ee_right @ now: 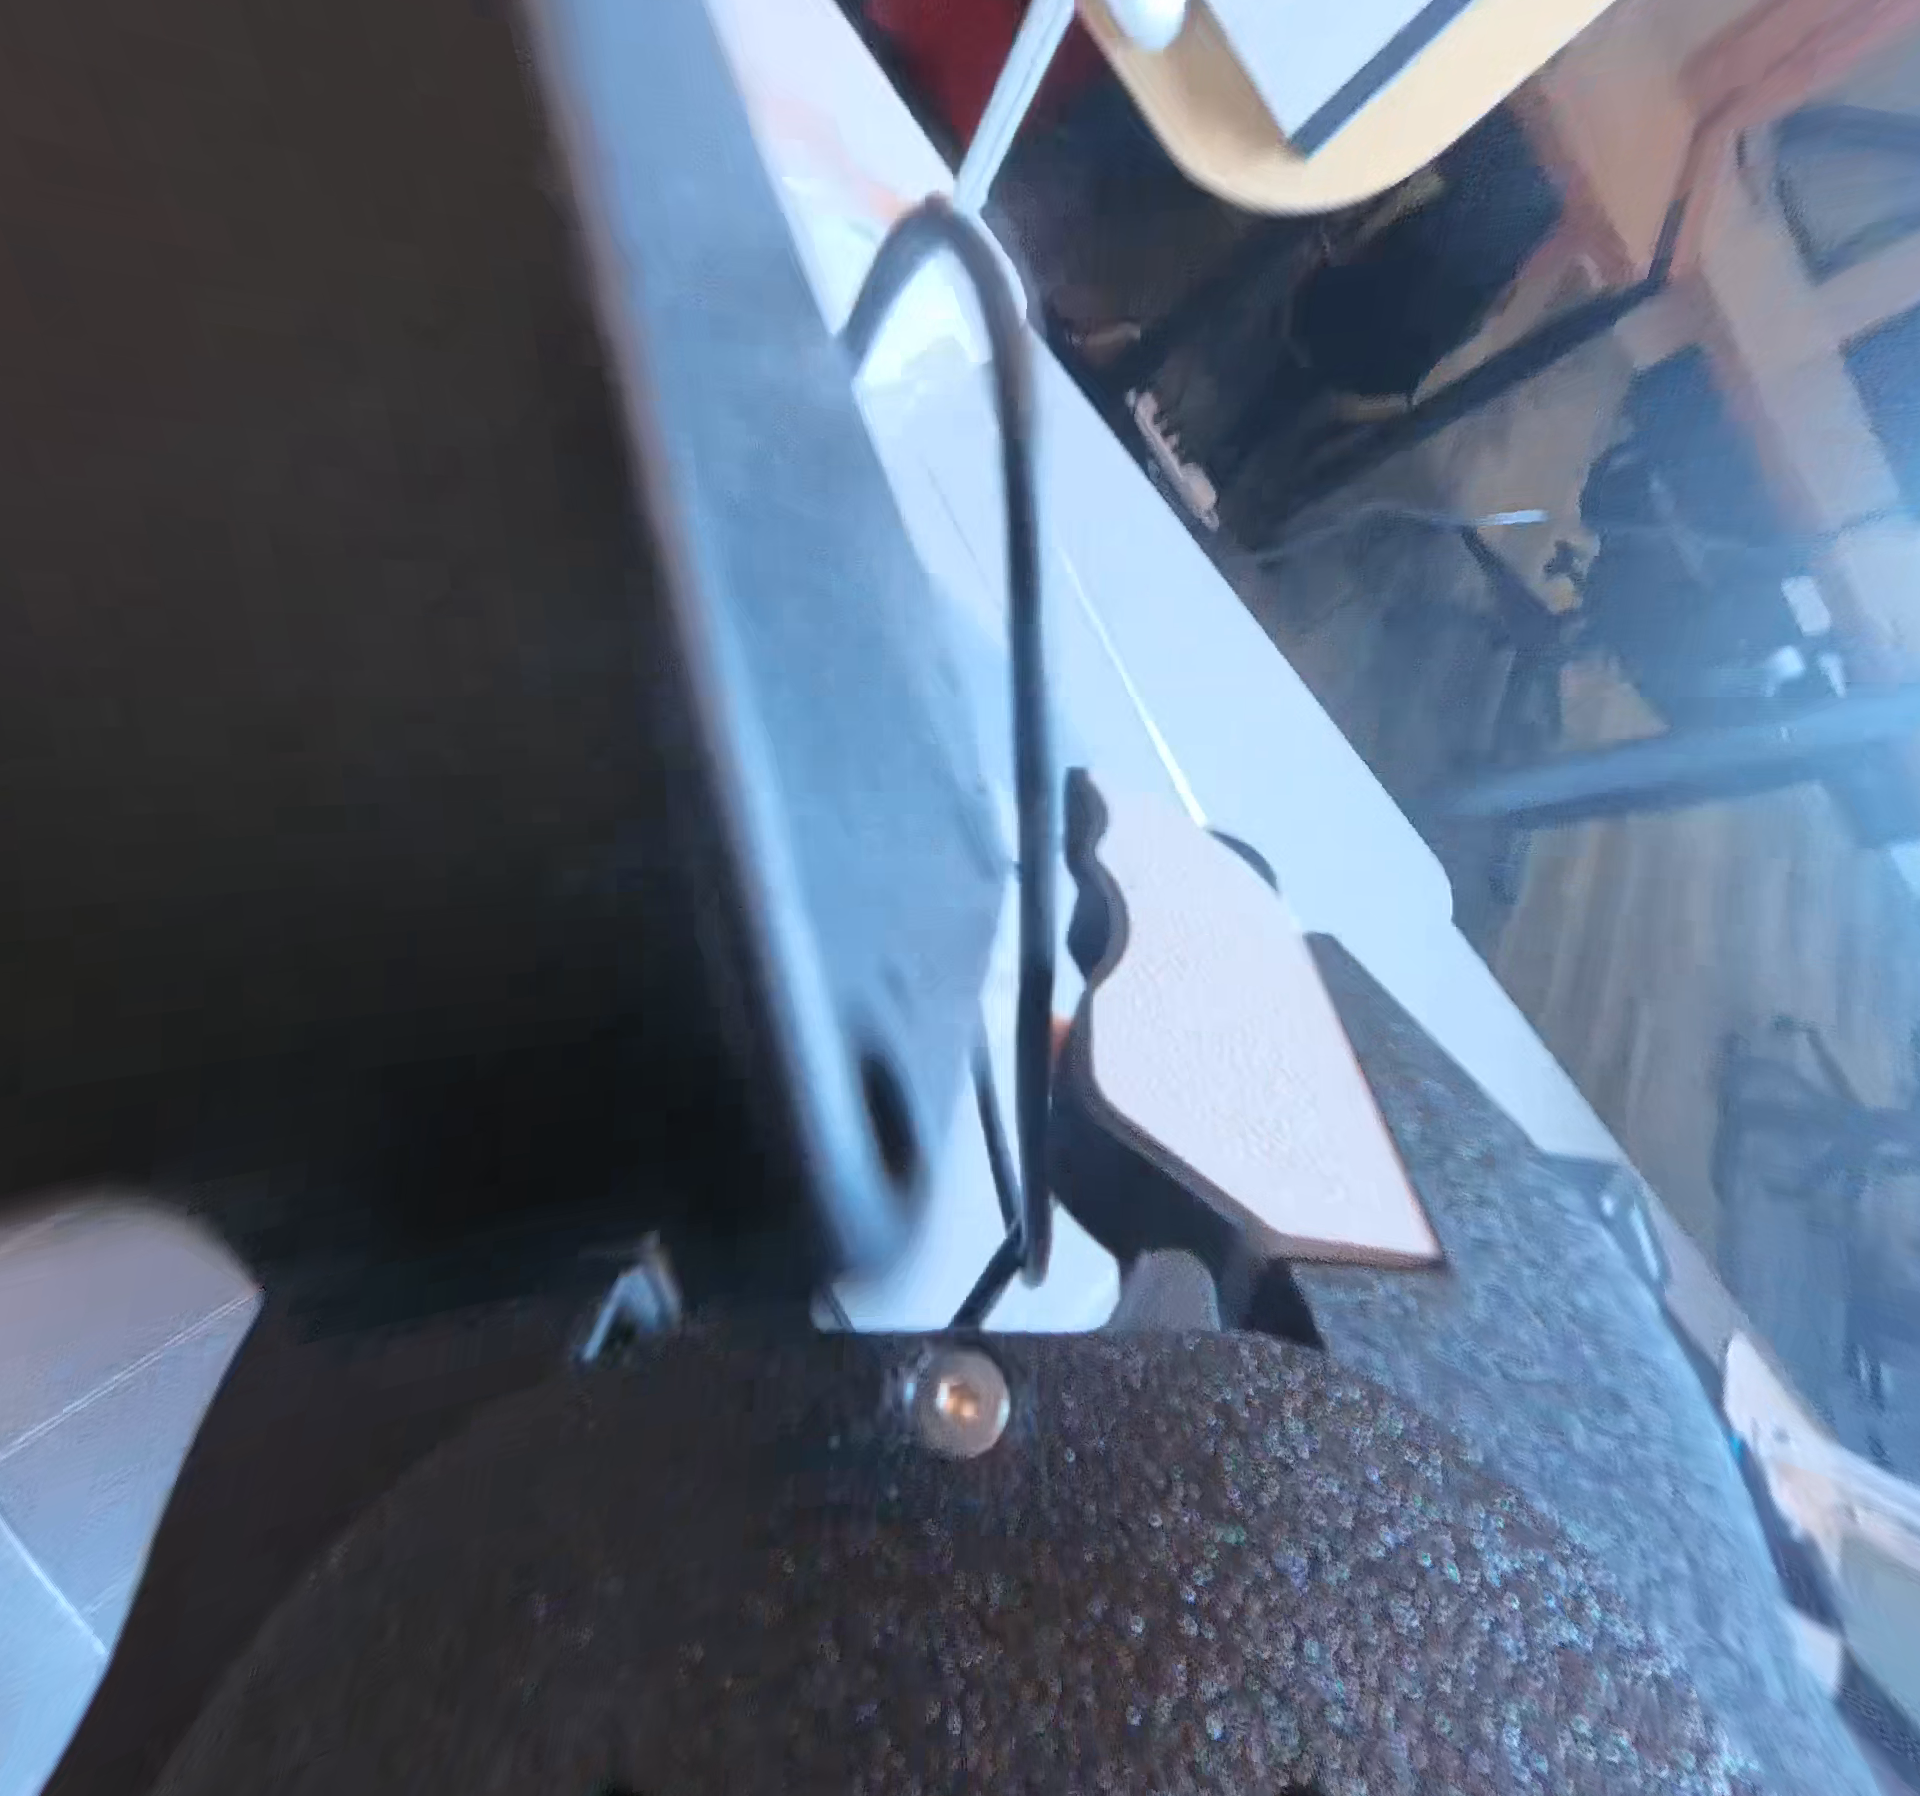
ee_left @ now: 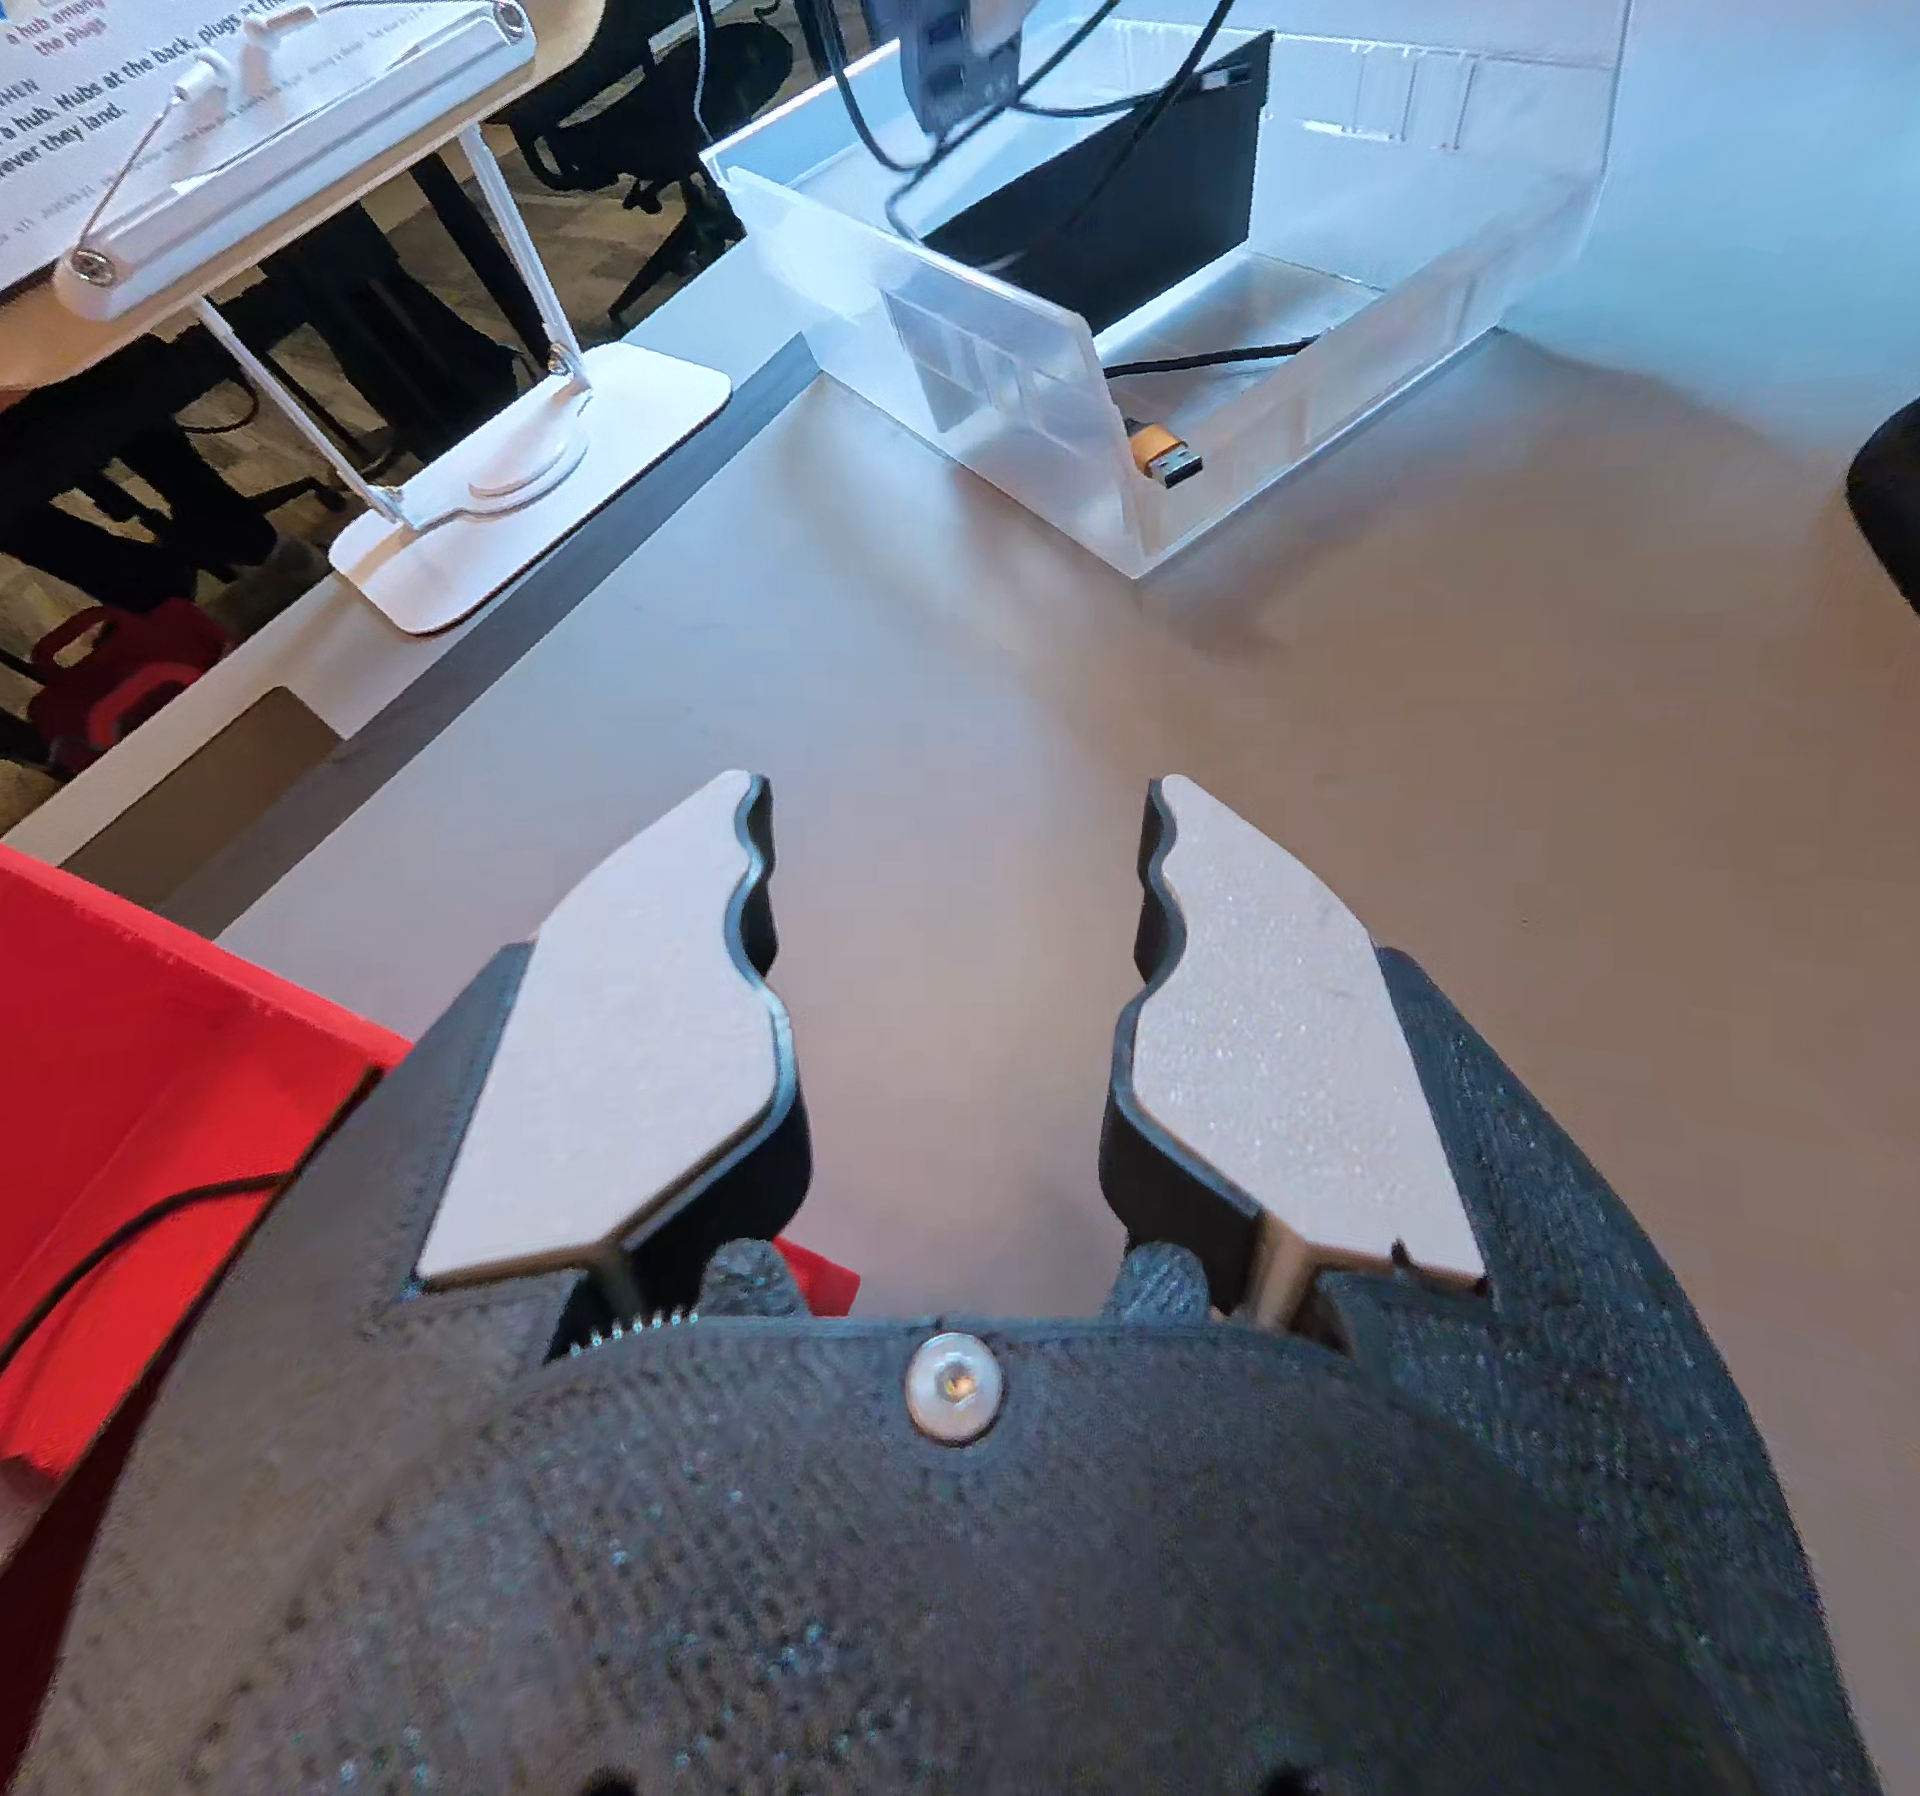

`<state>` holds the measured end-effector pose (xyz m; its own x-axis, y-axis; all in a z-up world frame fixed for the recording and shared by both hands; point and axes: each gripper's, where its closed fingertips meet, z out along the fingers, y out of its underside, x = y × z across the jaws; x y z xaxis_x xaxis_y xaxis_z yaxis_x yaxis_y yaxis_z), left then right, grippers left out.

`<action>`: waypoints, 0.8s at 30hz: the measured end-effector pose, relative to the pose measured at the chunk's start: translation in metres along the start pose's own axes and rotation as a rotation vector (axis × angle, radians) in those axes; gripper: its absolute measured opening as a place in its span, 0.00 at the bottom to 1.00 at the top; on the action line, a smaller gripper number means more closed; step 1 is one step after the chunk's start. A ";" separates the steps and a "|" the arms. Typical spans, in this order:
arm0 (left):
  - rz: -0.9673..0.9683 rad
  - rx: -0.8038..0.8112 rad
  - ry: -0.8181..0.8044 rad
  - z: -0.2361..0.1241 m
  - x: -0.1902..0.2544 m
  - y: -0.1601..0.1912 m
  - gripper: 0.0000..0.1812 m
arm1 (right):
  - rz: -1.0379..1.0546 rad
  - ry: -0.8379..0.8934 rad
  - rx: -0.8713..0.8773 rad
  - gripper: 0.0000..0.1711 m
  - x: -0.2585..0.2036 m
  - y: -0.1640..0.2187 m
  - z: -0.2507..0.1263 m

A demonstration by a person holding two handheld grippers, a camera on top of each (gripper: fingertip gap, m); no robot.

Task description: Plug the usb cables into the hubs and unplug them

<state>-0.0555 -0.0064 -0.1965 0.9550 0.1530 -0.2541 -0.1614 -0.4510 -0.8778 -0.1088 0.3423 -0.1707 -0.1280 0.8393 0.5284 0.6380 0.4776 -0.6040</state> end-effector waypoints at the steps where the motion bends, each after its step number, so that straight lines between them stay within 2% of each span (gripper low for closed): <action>1: -0.007 0.004 0.012 0.000 0.002 0.000 0.37 | 0.001 0.003 -0.019 0.33 -0.003 0.001 -0.002; 3: -0.020 0.027 0.033 0.000 0.005 -0.004 0.38 | 0.035 -0.004 0.013 0.44 -0.010 -0.012 -0.016; 7: -0.001 0.123 0.112 -0.009 0.020 -0.020 0.37 | 0.097 0.053 0.093 0.54 -0.012 -0.048 -0.071; 9: 0.048 0.186 0.152 -0.014 0.031 -0.031 0.37 | 0.057 0.100 0.129 0.53 -0.018 -0.061 -0.098; 12: 0.168 0.310 0.190 -0.029 0.055 -0.052 0.37 | 0.010 0.111 0.147 0.46 -0.058 -0.068 -0.122; 15: 0.265 0.451 0.254 -0.054 0.088 -0.079 0.33 | -0.054 0.096 0.121 0.42 -0.121 -0.063 -0.117; 18: 0.419 0.510 0.285 -0.075 0.125 -0.096 0.28 | -0.092 0.079 0.119 0.39 -0.175 -0.064 -0.105; 21: 0.555 0.505 0.298 -0.084 0.159 -0.102 0.26 | -0.150 0.068 0.118 0.39 -0.214 -0.071 -0.094; 24: 0.631 0.431 0.298 -0.074 0.175 -0.095 0.26 | -0.239 0.100 0.100 0.38 -0.235 -0.077 -0.083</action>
<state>0.1458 -0.0018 -0.1276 0.6686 -0.2844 -0.6871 -0.7140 0.0125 -0.7000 -0.0648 0.0868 -0.1991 -0.1875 0.6723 0.7161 0.5202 0.6864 -0.5082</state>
